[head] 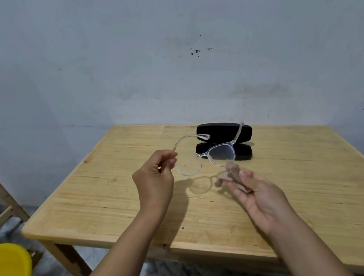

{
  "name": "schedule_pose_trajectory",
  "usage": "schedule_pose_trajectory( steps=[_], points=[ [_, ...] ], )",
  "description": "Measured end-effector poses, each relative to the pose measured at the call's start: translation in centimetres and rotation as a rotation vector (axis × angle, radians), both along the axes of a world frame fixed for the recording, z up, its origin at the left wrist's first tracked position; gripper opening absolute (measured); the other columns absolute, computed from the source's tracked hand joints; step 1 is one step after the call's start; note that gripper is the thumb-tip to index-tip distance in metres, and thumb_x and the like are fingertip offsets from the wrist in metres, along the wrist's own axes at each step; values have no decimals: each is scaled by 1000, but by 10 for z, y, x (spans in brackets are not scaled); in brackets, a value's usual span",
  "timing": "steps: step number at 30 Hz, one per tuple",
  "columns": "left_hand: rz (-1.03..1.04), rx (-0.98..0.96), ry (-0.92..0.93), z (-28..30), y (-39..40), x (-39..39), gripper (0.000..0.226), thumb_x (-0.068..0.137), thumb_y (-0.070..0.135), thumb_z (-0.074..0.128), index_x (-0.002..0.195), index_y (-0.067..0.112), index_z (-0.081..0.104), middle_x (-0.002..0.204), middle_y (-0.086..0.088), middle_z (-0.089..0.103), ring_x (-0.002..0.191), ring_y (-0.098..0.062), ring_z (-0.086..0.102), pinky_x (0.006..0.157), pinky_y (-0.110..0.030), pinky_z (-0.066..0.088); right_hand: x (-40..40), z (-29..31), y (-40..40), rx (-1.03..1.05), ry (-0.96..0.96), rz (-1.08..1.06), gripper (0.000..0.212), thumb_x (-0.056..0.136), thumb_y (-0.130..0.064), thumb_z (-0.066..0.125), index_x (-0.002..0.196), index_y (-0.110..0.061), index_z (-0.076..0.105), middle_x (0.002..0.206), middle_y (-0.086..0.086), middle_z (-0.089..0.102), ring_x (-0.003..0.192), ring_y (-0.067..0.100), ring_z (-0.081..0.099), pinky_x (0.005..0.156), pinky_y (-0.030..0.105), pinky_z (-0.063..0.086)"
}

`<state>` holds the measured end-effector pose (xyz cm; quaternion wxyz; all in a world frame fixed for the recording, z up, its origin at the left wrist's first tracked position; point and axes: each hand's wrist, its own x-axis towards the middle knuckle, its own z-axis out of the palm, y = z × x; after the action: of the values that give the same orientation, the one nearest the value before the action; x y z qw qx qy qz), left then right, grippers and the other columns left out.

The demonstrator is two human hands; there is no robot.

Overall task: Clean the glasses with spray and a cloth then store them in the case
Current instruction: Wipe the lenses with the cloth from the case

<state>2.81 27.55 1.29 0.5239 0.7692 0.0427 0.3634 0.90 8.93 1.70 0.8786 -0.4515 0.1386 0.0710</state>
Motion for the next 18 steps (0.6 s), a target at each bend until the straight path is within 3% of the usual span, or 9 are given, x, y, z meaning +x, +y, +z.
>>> schedule_pose_trajectory(
  steps=[3,6,11,14,18],
  points=[
    [6,4,2,-5,-7,0,17,81,-1,64,83,15,71,75,19,65,72,16,60,67,0,43,-6,-1,20,203,69,28,13,88,2,52,98,4,60,105,19,68,98,28,68,84,38,56],
    [-3,13,0,-6,-15,-2,17,81,-1,64,83,15,71,75,19,65,73,16,60,69,-1,44,-9,3,40,239,47,19,14,89,0,53,100,4,60,105,16,67,98,23,66,88,33,55],
    [-19,28,-13,-6,-21,-5,19,81,-2,64,83,16,71,75,20,65,73,15,61,68,0,44,-8,12,61,149,13,-100,8,87,-1,57,93,0,63,94,10,68,92,17,65,97,32,46],
    [-39,87,-42,-6,-24,-8,19,81,-2,64,83,16,71,76,20,66,73,14,61,67,-2,45,-5,13,70,60,19,-214,9,87,-5,59,94,-6,66,103,9,69,99,17,64,93,26,46],
    [-68,154,-107,-8,-30,-11,24,79,-7,63,83,16,71,78,17,67,74,13,62,68,-4,46,-3,8,79,-95,-1,-343,18,89,-11,60,105,-11,68,88,-8,69,88,8,64,89,23,47]
  ],
)
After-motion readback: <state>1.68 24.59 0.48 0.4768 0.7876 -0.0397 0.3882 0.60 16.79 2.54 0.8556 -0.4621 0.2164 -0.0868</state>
